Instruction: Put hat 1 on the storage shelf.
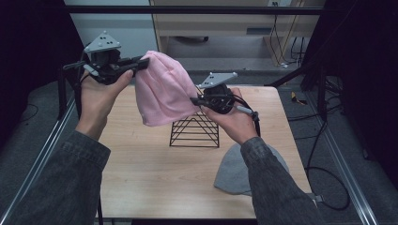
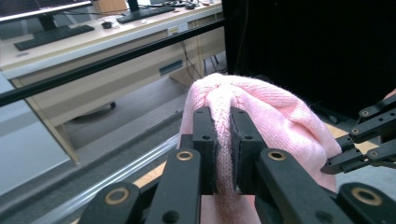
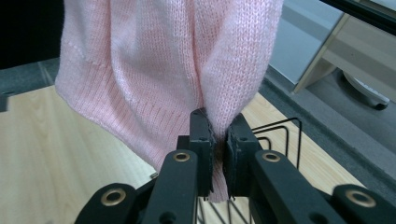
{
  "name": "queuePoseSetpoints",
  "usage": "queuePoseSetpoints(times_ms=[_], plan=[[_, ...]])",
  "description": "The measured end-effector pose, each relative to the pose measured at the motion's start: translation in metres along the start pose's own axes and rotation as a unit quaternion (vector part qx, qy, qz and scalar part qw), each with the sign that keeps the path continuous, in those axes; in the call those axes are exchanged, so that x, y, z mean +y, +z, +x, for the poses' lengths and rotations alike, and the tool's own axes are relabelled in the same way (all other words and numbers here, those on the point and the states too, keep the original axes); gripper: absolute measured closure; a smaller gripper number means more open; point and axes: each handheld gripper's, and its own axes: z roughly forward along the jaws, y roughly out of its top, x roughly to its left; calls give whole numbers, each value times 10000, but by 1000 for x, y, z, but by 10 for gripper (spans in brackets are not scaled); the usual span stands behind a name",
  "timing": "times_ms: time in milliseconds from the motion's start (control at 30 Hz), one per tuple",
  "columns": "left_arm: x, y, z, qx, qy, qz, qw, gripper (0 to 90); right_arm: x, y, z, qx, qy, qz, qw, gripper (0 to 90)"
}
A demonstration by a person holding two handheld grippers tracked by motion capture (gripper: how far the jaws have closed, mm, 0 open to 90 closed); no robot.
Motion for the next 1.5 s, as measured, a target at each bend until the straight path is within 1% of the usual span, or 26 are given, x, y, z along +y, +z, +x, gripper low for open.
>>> queuePoseSetpoints(times_ms=[67,100,167,200,267,367,400,533,667,700,733,833,900,933,1033,1067,1167,1200,1333,1400,1433,1500], plan=[[0,6,1,60,84,55,9999,822,0,2,-2,-19,8,19,10000,833],[-1,11,1,123,164,88,9998,822,-1,5,-4,-55,28,31,10000,833],[-3,17,2,137,169,124,9997,822,-7,15,-9,-122,97,64,9999,834],[-3,19,2,145,172,139,9997,822,-7,15,-9,-122,97,64,9999,834],[-6,26,2,159,214,170,9995,821,-12,20,-12,-167,105,116,9997,833],[-9,36,3,153,219,152,9995,821,-16,25,-16,-253,124,125,9995,833],[-11,39,3,150,183,133,9996,820,-17,27,-18,-261,142,118,9995,833],[-15,48,5,105,125,124,9998,818,-27,33,-25,-307,269,100,9991,833],[-20,55,3,-13,168,42,9998,816,-32,34,-27,-328,272,118,9990,832],[-20,56,3,-38,159,45,9999,816,-34,34,-27,-348,268,122,9990,831],[-21,58,3,-70,101,24,9999,816,-35,34,-27,-367,268,128,9989,831],[-24,61,1,-150,22,-13,9999,816,-39,34,-28,-369,361,86,9986,831],[-25,63,0,-177,45,32,9998,816,-42,35,-28,-362,373,116,9986,831],[-26,64,-1,-195,50,43,9998,816,-44,35,-28,-361,337,131,9987,831],[-28,66,-2,-295,19,8,9996,814,-50,34,-28,-438,335,151,9984,832],[-29,66,-3,-301,7,7,9995,814,-52,34,-28,-426,331,157,9984,832],[-32,68,-5,-363,0,46,9993,814,-56,33,-26,-423,288,180,9985,832],[-34,69,-6,-403,3,68,9992,813,-60,33,-25,-434,285,191,9985,831],[-36,71,-10,-470,-26,82,9989,812,-65,32,-24,-415,282,205,9985,832],[-37,73,-13,-516,-8,108,9986,811,-71,31,-24,-428,229,259,9985,832],[-38,74,-15,-535,7,125,9985,811,-71,31,-24,-428,229,259,9985,832],[-40,77,-17,-561,55,229,9981,808,-78,30,-24,-426,225,304,9984,831]])
